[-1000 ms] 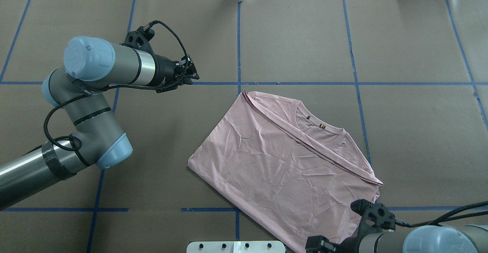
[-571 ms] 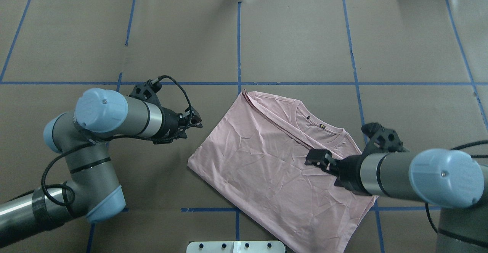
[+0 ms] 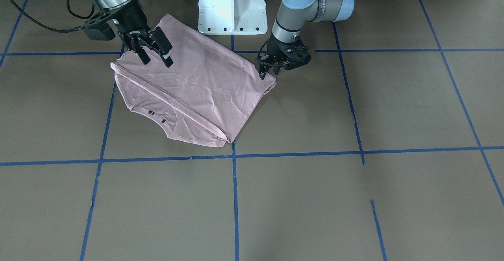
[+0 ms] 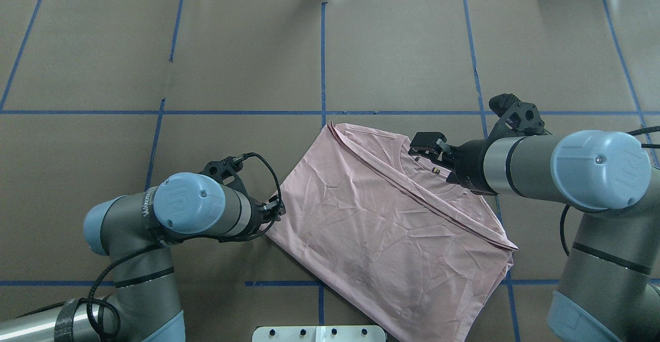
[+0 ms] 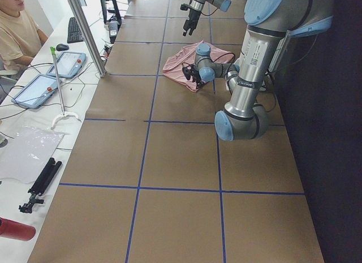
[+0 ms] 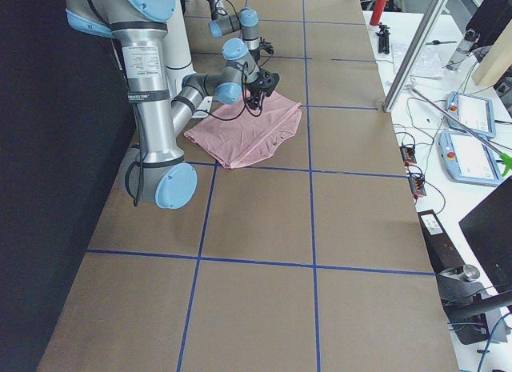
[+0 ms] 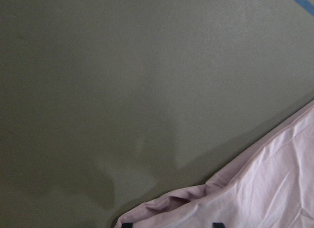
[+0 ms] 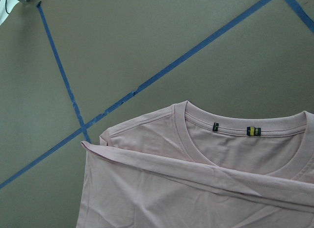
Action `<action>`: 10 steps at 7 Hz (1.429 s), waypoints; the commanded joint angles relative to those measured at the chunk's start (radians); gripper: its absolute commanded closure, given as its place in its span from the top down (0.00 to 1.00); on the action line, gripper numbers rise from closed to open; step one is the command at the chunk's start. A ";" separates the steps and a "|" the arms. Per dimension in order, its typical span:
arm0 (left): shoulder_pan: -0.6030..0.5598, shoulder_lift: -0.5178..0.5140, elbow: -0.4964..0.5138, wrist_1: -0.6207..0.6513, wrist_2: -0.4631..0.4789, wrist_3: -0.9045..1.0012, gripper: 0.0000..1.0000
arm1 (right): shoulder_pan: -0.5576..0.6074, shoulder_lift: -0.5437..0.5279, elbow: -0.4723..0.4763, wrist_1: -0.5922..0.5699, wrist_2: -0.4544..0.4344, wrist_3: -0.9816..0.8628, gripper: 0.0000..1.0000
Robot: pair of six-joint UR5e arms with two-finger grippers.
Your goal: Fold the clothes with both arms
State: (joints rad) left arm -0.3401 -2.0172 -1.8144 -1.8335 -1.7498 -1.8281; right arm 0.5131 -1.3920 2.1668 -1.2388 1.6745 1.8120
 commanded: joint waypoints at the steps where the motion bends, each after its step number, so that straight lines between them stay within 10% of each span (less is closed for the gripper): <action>1: 0.019 -0.002 0.012 0.016 0.024 0.003 0.61 | -0.001 0.002 -0.036 -0.002 -0.009 -0.002 1.00; 7: 0.015 -0.002 0.021 0.017 0.061 0.013 0.50 | 0.004 0.005 -0.056 0.004 -0.009 -0.005 1.00; 10: 0.003 -0.002 0.027 0.022 0.072 0.012 0.00 | 0.002 0.010 -0.065 0.004 -0.009 -0.003 1.00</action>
State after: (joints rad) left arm -0.3311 -2.0193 -1.7879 -1.8135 -1.6866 -1.8157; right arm 0.5166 -1.3858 2.1056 -1.2352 1.6659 1.8073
